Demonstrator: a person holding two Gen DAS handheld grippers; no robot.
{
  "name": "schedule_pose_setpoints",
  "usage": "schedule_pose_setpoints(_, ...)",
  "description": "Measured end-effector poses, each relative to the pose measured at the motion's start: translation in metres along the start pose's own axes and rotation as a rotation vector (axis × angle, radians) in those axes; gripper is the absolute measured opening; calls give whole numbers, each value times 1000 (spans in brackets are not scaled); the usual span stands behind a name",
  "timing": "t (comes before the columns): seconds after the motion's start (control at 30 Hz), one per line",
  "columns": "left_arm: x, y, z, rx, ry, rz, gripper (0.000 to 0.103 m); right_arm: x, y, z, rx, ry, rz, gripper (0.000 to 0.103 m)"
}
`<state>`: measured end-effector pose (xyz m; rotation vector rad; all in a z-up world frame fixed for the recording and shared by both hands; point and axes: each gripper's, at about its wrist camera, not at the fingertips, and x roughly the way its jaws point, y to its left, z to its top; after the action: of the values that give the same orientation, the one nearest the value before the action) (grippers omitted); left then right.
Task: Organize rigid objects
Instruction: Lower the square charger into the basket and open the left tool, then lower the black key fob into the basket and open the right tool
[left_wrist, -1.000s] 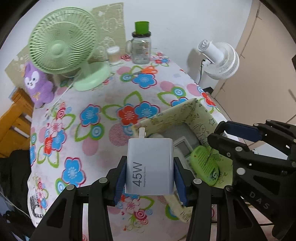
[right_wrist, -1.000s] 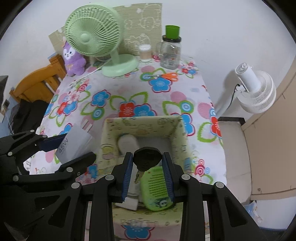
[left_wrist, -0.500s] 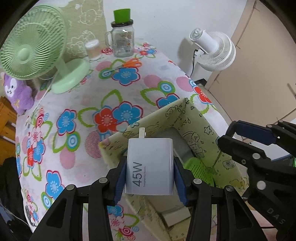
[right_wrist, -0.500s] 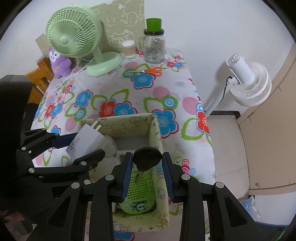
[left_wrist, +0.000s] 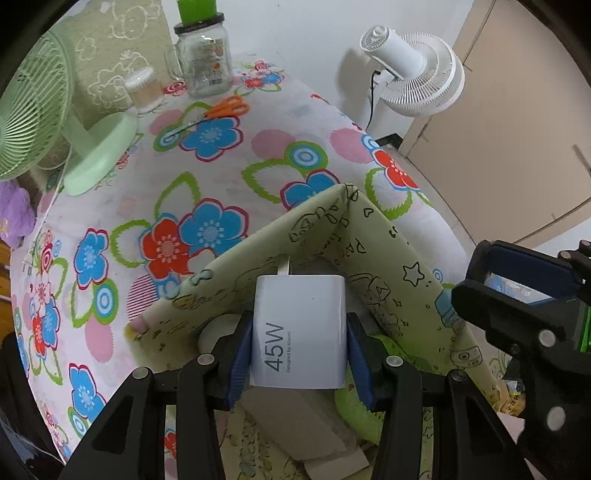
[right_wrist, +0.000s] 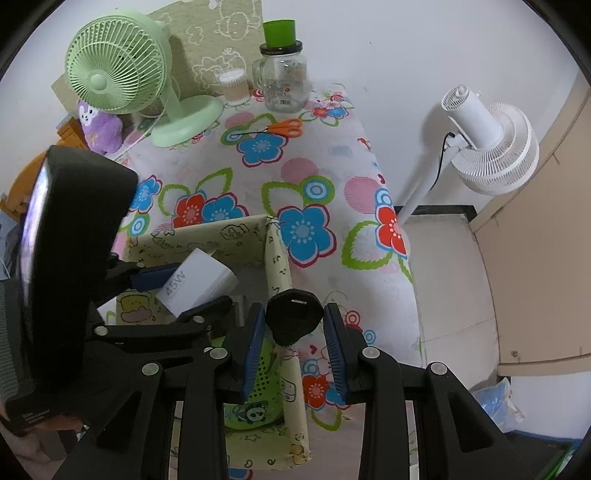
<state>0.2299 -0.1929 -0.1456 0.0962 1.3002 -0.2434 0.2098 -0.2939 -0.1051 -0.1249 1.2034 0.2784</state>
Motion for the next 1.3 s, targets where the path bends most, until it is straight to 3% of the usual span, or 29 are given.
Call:
schedule_pose_setpoints(0.27,7,-9,5,41,-14,11,50,1,-7,-2,23,1,1,35)
schedule_pose_setpoints(0.33,5,-10,5,52,-16,4,68,0,-8,-2,27,-3,-1,35)
schedule_pose_setpoints(0.53,-11,-13,0,83,-47,51,78,-4,-4,-4,21,-12,11,35)
schedule_pose_setpoints(0.93,-54,18,-30,-8,-96,127,89,-13,24,-5,-29,-36,47,35)
schedule_pose_setpoints(1.3,-67,47,-65,-124,-71,175,91,4,50,-6,-82,-3,87,35)
